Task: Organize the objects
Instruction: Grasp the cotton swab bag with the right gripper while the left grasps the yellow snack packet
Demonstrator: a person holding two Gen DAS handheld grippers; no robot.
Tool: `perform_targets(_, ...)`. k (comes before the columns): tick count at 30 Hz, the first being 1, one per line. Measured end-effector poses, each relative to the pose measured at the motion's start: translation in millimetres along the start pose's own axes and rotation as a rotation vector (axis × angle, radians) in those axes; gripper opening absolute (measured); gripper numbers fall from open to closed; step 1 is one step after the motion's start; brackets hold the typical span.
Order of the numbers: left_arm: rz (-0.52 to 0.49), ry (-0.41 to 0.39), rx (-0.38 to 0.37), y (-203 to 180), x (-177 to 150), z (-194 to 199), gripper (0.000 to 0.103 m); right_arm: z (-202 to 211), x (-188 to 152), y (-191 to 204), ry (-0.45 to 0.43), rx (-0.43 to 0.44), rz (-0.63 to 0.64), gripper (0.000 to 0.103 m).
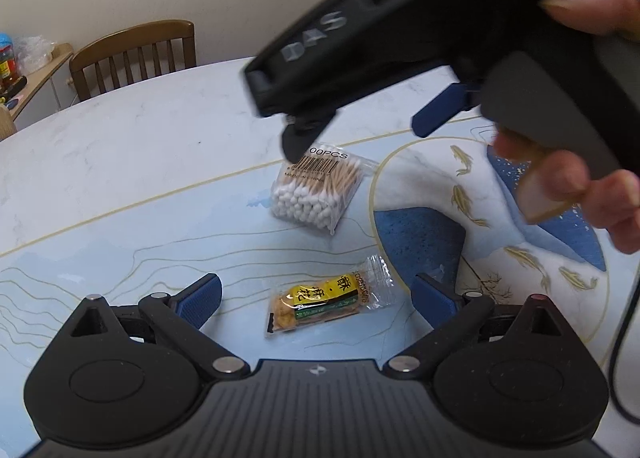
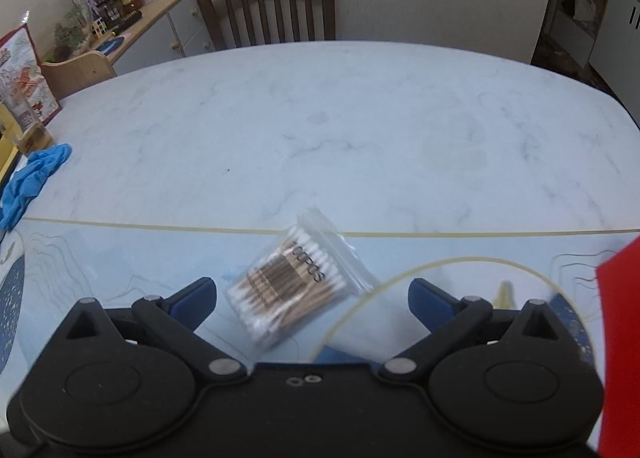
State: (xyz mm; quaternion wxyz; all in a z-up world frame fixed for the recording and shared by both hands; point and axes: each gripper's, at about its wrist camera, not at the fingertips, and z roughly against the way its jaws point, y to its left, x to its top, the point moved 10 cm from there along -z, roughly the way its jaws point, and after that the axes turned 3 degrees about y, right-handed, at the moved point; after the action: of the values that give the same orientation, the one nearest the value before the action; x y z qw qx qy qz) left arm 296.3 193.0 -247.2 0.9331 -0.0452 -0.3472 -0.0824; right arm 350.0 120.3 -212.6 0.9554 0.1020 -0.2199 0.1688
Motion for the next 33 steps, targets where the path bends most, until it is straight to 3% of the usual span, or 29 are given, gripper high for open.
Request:
perform_targets(8, 0.019, 0.009, 0.058, -2, -2, -13, 0.101, -30, 6, 1, 0.052, -0.049, -0.050, 0.102)
perform_targets(27, 0.058, -0.022, 0.103, -9, -2, -10, 0.101, -52, 1, 8, 0.126, -0.106, 0.045, 0.101)
perform_targets(33, 0.048, -0.035, 0.094, -14, -5, -6, 0.094, -46, -4, 6, 0.124, -0.091, 0.082, 0.088)
